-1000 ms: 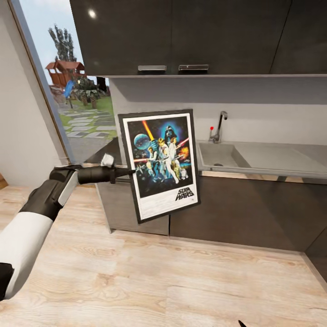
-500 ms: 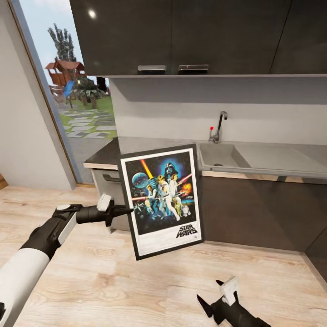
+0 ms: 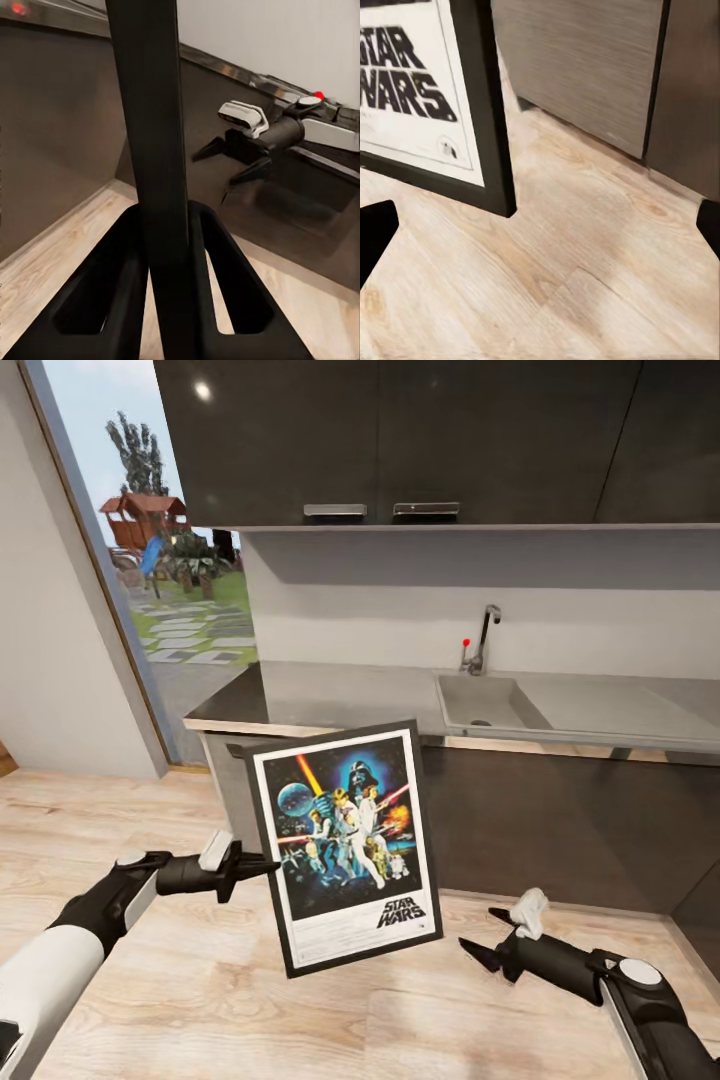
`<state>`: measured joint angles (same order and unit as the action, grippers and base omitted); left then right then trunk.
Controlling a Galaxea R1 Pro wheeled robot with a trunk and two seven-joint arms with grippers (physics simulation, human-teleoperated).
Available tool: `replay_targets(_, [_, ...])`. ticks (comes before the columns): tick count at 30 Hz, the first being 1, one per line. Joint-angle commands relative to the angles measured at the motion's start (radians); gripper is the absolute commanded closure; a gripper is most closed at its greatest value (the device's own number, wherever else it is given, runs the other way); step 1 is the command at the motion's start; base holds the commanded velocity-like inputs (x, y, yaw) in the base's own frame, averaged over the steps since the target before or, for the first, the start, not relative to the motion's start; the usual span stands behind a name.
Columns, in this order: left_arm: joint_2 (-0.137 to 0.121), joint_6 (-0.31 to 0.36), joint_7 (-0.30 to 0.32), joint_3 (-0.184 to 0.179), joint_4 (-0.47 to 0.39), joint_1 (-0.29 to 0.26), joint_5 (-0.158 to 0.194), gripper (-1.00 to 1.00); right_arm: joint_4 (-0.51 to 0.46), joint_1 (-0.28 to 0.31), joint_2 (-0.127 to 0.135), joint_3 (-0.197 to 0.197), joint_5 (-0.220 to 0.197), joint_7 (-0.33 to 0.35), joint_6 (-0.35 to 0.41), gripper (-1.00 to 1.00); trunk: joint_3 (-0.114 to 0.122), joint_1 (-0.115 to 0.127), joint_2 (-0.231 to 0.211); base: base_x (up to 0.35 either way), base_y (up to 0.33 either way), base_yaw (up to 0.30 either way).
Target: Pick up the poster from the kitchen countertop and hang it on one of the wall nails in the kitchen.
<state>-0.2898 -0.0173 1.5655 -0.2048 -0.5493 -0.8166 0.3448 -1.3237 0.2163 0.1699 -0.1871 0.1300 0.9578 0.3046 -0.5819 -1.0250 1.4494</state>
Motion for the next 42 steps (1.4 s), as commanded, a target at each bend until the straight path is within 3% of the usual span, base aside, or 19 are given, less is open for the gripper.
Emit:
replay_targets(1, [-0.002,-0.009,-0.001,-0.008,0.002,-0.001,0.01,1.0,0.001,0.013,0.004,-0.002,0.005,0.022,0.023,-1.0,-0.001,0.0,0.001,0.0,0.0,0.0])
replay_targets(4, [-0.002,-0.019,0.005,-0.009,0.027,-0.001,0.009,1.0,0.023,0.065,0.017,-0.003,0.009,0.078,0.077,-1.0,-0.001,0.0,0.001,0.0,0.0,0.0])
replay_targets(8, [-0.002,-0.058,0.005,-0.009,0.069,-0.001,0.008,1.0,0.036,0.083,0.021,-0.002,0.011,0.108,0.092,-1.0,-0.001,0.0,0.001,0.0,0.0,0.0])
replay_targets(11, [-0.002,-0.124,0.005,-0.009,0.108,-0.001,0.008,1.0,0.04,0.092,0.045,-0.001,0.012,0.157,0.096,-1.0,-0.001,0.0,0.001,0.0,0.0,0.0])
replay_targets(13, [-0.003,-0.148,0.005,-0.009,0.134,-0.001,0.007,1.0,0.044,0.098,0.068,-0.001,0.011,0.21,0.098,-1.0,-0.001,0.0,0.001,0.0,0.0,0.0])
replay_targets(16, [-0.002,-0.158,0.005,-0.01,0.146,-0.001,0.007,1.0,0.053,0.101,0.079,0.0,0.012,0.244,0.098,-1.0,-0.001,0.0,0.001,0.0,0.0,0.0])
replay_targets(26, [0.0,-0.171,0.005,-0.013,0.15,-0.001,0.007,1.0,0.081,0.104,0.085,0.007,0.012,0.319,0.096,-1.0,-0.001,0.0,0.001,0.0,0.0,0.0])
replay_targets(35, [0.002,-0.171,0.005,-0.017,0.145,-0.001,0.008,1.0,0.106,0.11,0.085,0.026,0.013,0.34,0.092,-1.0,-0.001,0.0,0.001,0.0,0.0,0.0])
replay_targets(39, [0.005,-0.171,0.005,-0.02,0.143,-0.001,0.009,1.0,0.11,0.113,0.085,0.073,0.014,0.341,0.09,-1.0,-0.001,0.0,0.001,0.0,0.0,0.0])
replay_targets(42, [0.006,-0.171,0.005,-0.02,0.143,-0.001,0.009,1.0,0.11,0.116,0.085,0.085,0.014,0.342,0.091,-1.0,-0.001,0.0,0.001,0.0,0.0,0.0])
